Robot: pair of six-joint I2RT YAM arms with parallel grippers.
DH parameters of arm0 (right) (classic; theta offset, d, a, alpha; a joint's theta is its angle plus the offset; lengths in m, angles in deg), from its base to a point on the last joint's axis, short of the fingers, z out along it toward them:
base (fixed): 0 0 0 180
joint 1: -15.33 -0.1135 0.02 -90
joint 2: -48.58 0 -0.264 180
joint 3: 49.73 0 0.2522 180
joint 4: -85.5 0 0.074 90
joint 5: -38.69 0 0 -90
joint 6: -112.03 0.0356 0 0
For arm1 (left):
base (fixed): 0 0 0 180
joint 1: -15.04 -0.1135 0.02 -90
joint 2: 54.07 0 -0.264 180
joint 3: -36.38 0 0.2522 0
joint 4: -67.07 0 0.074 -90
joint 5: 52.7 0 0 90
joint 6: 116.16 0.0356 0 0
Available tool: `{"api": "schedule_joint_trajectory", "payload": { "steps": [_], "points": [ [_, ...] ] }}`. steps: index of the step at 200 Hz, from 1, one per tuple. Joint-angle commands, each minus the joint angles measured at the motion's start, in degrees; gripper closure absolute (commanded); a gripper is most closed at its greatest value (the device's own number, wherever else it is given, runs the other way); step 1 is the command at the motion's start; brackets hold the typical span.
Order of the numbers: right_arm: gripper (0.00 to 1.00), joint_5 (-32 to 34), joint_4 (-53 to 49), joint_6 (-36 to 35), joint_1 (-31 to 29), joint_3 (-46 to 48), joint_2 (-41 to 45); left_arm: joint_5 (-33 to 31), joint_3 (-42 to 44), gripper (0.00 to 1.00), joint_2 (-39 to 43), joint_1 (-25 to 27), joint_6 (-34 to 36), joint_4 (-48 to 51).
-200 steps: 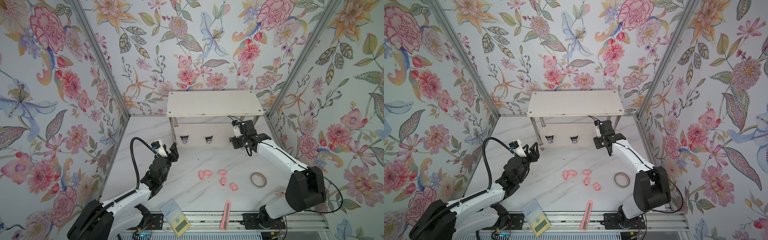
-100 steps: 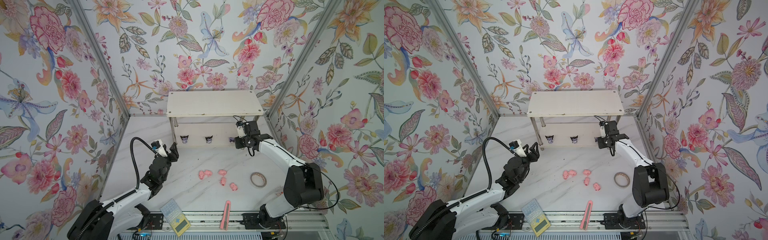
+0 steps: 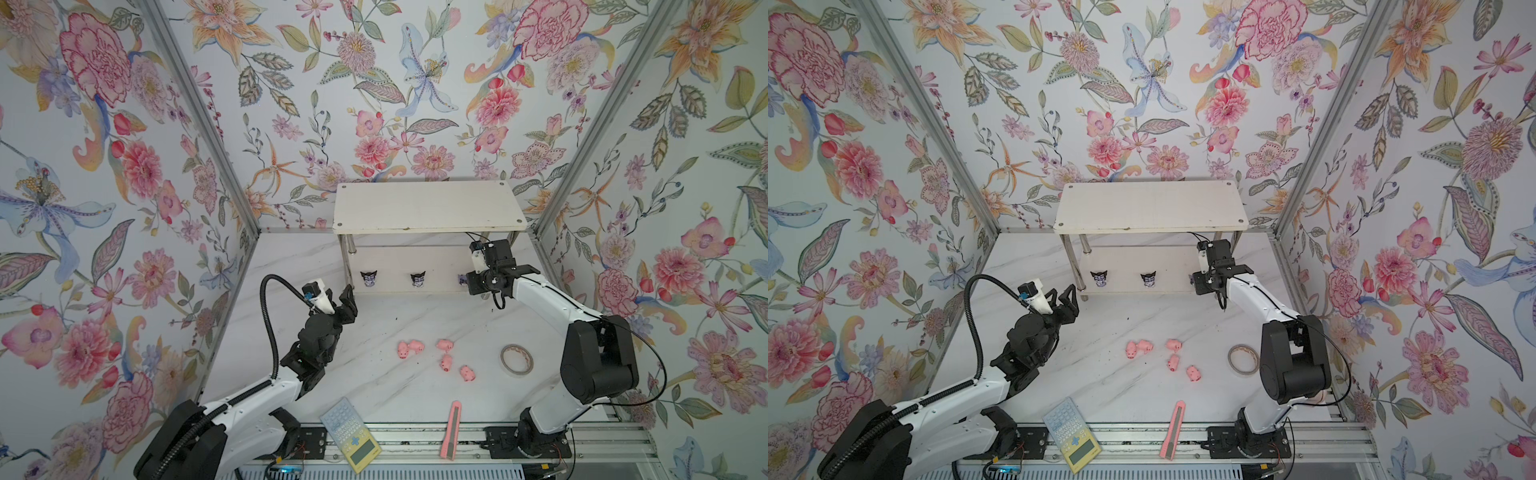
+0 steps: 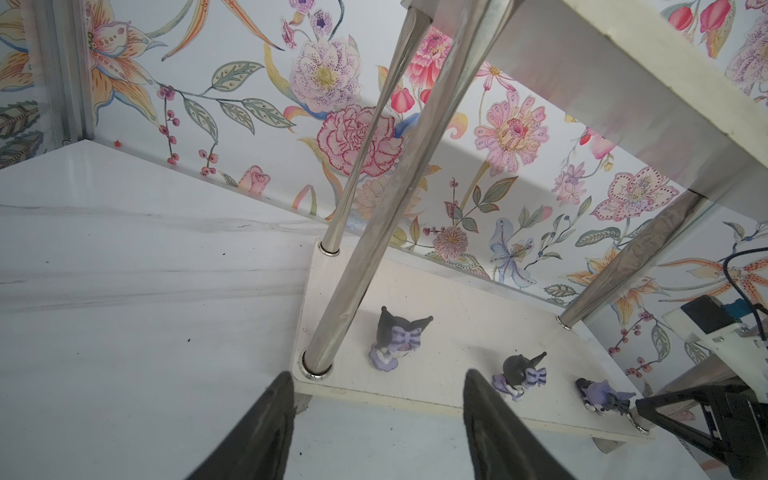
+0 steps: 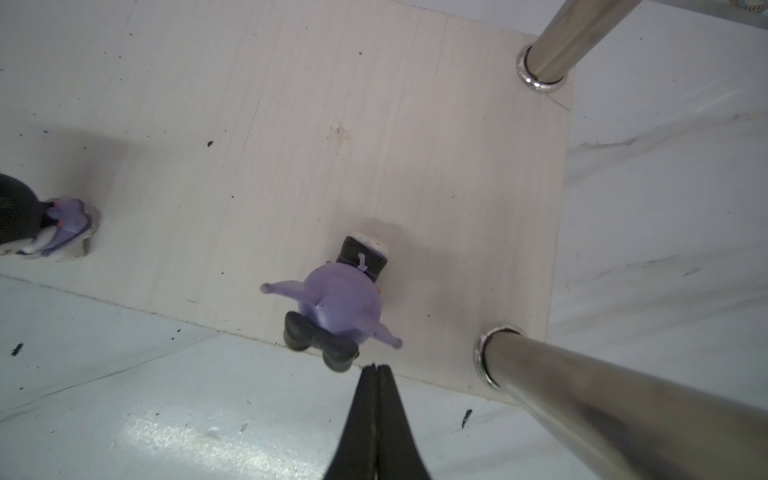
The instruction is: Place and organize the plastic toys onto the shelf
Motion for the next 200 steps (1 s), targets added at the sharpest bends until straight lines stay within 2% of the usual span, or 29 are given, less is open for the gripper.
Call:
{"api": "schedule_joint_trajectory", "payload": {
  "steps": [1,79,103,132,146,157,166,200],
  "points": [
    [1.00,1.79,1.96,0.02,0.47,-1.39,-1.79,-0.70,-1.72,0.34,-0.62,-0.59,0.11,-0.42],
    [1.00,2.61,3.86,0.12,0.47,-0.66,-1.97,-0.20,-2.31,0.34,-2.29,-0.60,0.09,-0.92],
    [1.00,2.48,3.99,1.06,0.38,1.52,0.99,-0.19,-2.37,0.34,-2.34,-0.60,0.18,-0.98],
    [1.00,1.56,7.20,3.85,0.20,8.84,8.95,-0.66,-2.35,0.34,-2.03,-0.59,1.04,-0.78],
    [0.91,1.21,9.30,5.33,0.29,13.10,13.97,-1.14,-2.45,0.34,-1.61,-0.59,1.97,-0.38],
    [0.79,1.29,10.92,6.50,0.38,16.33,17.96,-1.50,-2.67,0.32,-1.23,-0.60,2.80,0.27],
    [0.69,1.37,12.27,7.43,0.60,18.92,21.22,-1.90,-3.00,0.28,-0.89,-0.59,3.75,0.86],
    [0.46,-1.49,18.85,11.52,4.04,27.28,32.39,-3.40,-4.53,0.15,-0.22,-0.59,9.16,2.34]
  ]
}}
